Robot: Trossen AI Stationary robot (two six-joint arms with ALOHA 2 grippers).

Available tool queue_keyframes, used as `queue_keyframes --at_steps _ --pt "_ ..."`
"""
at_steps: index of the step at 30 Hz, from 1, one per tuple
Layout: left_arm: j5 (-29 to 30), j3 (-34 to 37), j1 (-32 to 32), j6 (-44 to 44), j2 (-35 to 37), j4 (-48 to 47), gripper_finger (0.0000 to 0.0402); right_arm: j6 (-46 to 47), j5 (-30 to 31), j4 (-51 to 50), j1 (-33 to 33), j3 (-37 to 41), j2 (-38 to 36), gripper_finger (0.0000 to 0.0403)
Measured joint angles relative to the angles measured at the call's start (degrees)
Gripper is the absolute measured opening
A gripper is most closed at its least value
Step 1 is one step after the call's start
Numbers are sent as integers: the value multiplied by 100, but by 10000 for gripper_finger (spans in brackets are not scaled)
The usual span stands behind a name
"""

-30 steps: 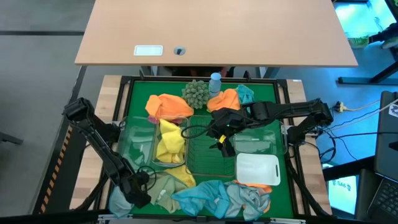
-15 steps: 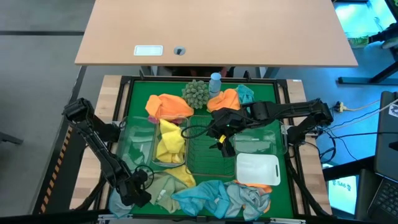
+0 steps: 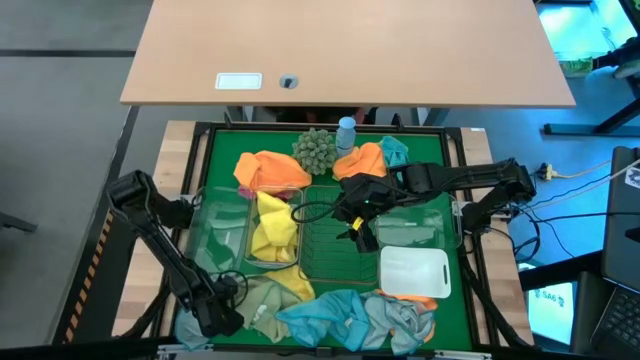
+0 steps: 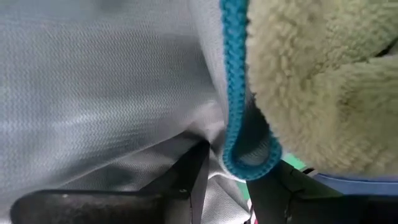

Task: Sort microfiber towel by color & place in baskets
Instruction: Put the bottom left light blue microfiber cloth into the left transparent bin

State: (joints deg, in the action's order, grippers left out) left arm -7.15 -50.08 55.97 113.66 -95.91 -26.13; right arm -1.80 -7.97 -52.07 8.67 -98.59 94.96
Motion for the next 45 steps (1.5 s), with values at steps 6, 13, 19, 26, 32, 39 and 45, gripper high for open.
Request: queue_keyframes --at_steps 6,13,19,26,32,39,45 --pt "-143 0 -7 -2 -42 21 83 0 0 -35 0 0 0 254" --pt "-161 29 2 -24 84 213 7 157 0 -103 0 -2 1 254" --pt "-177 27 -1 -175 585 285 2 166 7 -323 80 -2 0 254" --pt "467 -382 -1 -469 1438 190 1 169 56 -460 320 -2 -20 254" --pt "1578 -1056 -17 -988 2064 -554 1 151 349 -833 539 -4 -287 254" --pt "3134 -1740 -177 -1552 2737 -1731 0 146 511 -946 570 -4 -600 254" --pt "4361 -2446 -442 -2832 3300 -2244 0 149 548 -894 563 -4 -654 254"
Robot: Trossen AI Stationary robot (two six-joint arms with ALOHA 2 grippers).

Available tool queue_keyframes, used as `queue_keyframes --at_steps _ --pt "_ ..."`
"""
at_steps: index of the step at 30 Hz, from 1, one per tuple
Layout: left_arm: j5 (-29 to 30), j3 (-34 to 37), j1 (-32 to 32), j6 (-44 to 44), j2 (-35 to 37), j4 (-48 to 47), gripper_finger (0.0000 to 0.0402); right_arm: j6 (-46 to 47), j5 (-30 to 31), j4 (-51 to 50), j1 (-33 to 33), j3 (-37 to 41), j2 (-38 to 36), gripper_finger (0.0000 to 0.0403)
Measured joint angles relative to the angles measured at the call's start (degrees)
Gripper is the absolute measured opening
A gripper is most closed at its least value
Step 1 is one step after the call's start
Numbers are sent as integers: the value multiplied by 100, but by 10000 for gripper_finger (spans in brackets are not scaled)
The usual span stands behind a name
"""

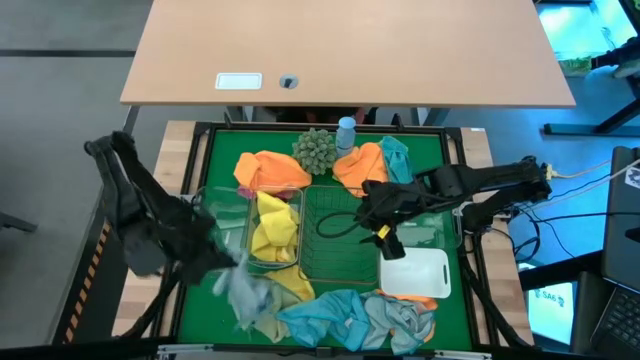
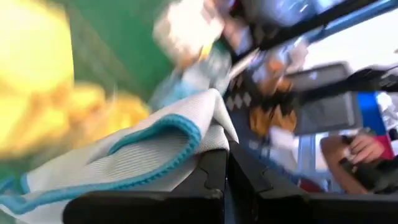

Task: Sort microfiber towel by color & place in baskets
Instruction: Put the bottom left light blue microfiber cloth into the left transparent bin

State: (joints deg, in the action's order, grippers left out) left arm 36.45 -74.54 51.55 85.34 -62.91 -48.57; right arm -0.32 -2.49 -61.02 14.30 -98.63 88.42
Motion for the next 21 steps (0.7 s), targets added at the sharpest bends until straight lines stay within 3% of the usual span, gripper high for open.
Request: queue_keyframes --at_steps 5,9,12,17,21 --pt "670 -577 -210 -1496 413 -231 0 -76 297 179 -8 0 0 254" --pt "843 -982 -349 -1993 735 -840 0 -155 350 329 -8 0 0 254" --pt "780 -1207 -440 -1990 941 -1519 0 -53 348 326 -8 0 2 254" --pt "0 -1500 -518 -1399 1154 -2695 0 909 492 384 -6 0 2 254" --pt "-243 -1539 -516 -861 1225 -3559 0 561 589 316 -107 0 -30 254"
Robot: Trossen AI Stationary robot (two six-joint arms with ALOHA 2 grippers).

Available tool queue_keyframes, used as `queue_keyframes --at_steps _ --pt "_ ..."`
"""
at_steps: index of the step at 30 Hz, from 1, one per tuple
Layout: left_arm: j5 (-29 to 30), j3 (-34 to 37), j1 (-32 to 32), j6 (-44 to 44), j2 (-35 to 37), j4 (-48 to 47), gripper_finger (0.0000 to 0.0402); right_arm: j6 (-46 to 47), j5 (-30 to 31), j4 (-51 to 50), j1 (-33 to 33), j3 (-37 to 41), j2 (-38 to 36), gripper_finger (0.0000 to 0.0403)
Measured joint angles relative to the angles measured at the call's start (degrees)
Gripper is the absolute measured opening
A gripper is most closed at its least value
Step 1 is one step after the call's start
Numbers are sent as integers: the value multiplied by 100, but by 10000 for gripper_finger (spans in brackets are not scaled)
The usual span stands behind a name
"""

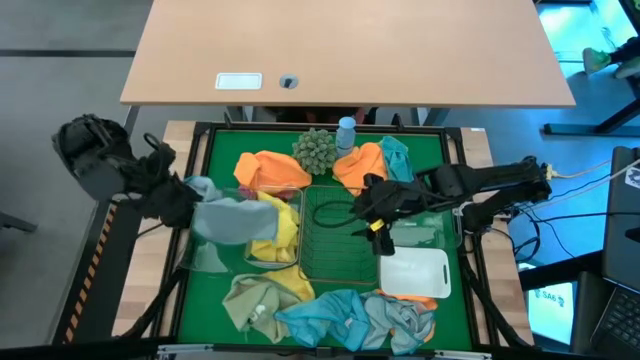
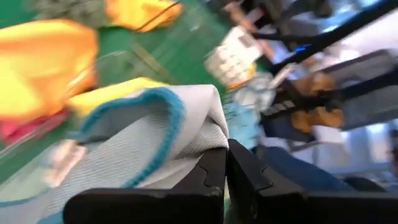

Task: Sort microfiber towel by color & place in baskets
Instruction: Put the bottom left light blue microfiber cloth into the left transparent bin

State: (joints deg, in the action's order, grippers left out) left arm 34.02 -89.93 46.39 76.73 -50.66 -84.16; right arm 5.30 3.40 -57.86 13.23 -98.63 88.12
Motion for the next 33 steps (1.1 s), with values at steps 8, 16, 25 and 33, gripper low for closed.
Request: queue_keyframes --at_steps 8,16,25,33 --pt "827 267 -233 983 -84 -568 0 -1267 -453 -1101 -688 0 -390 254" --pt "780 102 -800 1439 -96 -595 0 -1494 -583 -1399 -916 2 -444 254" --pt "703 -1048 -1265 238 173 -590 0 -1431 -599 -1439 -913 2 -444 254" --pt "522 -1869 -1545 -657 171 -587 0 -1416 -599 -1285 -913 2 -440 254"
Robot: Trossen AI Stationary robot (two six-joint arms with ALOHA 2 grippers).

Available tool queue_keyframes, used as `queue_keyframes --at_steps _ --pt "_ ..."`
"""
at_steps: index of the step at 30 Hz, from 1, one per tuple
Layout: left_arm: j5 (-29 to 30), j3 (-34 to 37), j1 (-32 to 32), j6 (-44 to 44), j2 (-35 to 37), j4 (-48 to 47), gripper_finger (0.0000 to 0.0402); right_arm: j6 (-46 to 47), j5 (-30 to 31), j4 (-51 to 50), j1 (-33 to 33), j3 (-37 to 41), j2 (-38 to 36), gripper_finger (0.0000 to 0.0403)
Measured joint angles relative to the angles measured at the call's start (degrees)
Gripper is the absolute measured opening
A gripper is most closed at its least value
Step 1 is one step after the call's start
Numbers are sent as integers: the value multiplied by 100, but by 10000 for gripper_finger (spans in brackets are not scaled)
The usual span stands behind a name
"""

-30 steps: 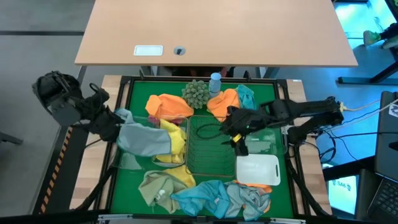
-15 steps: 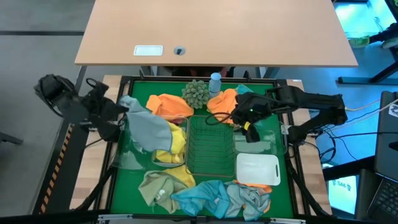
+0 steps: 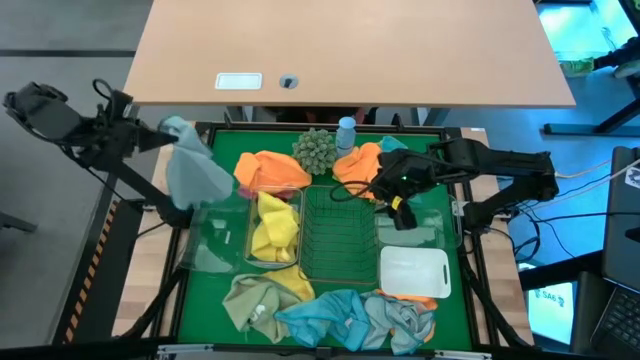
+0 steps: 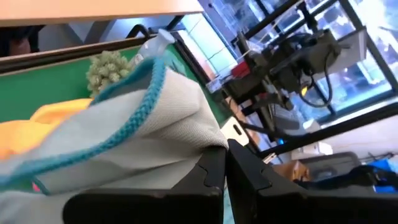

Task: Sort microfiber towel by color & place in baskets
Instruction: Put the bottom left light blue microfiber cloth into the left transparent bin

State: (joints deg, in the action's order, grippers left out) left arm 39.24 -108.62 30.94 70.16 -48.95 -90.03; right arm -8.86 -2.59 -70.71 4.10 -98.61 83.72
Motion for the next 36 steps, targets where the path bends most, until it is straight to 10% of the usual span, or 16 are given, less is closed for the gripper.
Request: queue_keyframes --at_steps 18,36 --pt "-2376 2298 2 1005 -19 6 0 2 57 56 0 0 0 254" --pt "-2546 4907 2 1823 -345 493 0 -59 65 1 -54 0 2 254"
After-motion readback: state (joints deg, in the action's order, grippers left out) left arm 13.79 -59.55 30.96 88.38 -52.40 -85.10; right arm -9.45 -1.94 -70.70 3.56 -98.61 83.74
